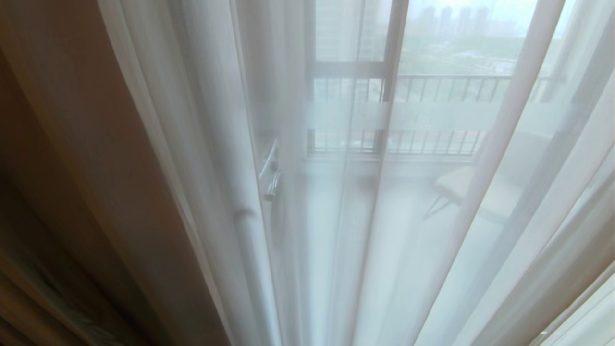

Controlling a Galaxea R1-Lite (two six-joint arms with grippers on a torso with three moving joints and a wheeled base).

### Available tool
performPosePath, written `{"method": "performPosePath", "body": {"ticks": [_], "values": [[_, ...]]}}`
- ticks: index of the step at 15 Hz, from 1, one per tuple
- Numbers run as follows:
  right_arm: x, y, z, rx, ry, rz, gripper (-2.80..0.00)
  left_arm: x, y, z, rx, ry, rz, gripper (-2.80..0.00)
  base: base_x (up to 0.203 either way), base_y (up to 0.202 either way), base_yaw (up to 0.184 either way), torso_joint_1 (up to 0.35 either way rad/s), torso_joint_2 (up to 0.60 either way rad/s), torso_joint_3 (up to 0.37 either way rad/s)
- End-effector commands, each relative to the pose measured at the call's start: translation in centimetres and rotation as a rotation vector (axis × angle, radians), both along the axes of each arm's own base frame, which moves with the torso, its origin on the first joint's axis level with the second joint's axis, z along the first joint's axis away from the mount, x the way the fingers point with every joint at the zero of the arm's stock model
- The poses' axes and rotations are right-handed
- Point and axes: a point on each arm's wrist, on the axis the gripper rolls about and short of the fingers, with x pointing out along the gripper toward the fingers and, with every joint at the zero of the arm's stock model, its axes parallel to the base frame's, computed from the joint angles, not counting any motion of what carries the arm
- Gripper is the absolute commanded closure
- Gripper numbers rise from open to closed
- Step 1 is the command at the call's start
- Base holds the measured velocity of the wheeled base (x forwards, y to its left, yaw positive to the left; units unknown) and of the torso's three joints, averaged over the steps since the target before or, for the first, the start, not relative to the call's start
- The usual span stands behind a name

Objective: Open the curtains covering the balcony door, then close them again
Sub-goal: Close the outer curtains on both sides

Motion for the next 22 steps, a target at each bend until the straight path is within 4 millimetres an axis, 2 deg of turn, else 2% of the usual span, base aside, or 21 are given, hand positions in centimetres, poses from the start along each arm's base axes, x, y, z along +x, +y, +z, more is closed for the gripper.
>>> {"method": "performPosePath", "body": {"ticks": [1, 22], "values": [[0.0, 0.0, 0.0, 0.0, 0.0, 0.001, 0.0, -0.01, 0.0, 0.01, 0.0, -0.002, 0.0, 0.0, 0.0, 0.0, 0.0, 0.0, 0.0, 0.0], [0.0, 0.0, 0.0, 0.0, 0.0, 0.001, 0.0, -0.01, 0.0, 0.0, -0.02, -0.001, 0.0, 0.0, 0.0, 0.0, 0.0, 0.0, 0.0, 0.0]]}}
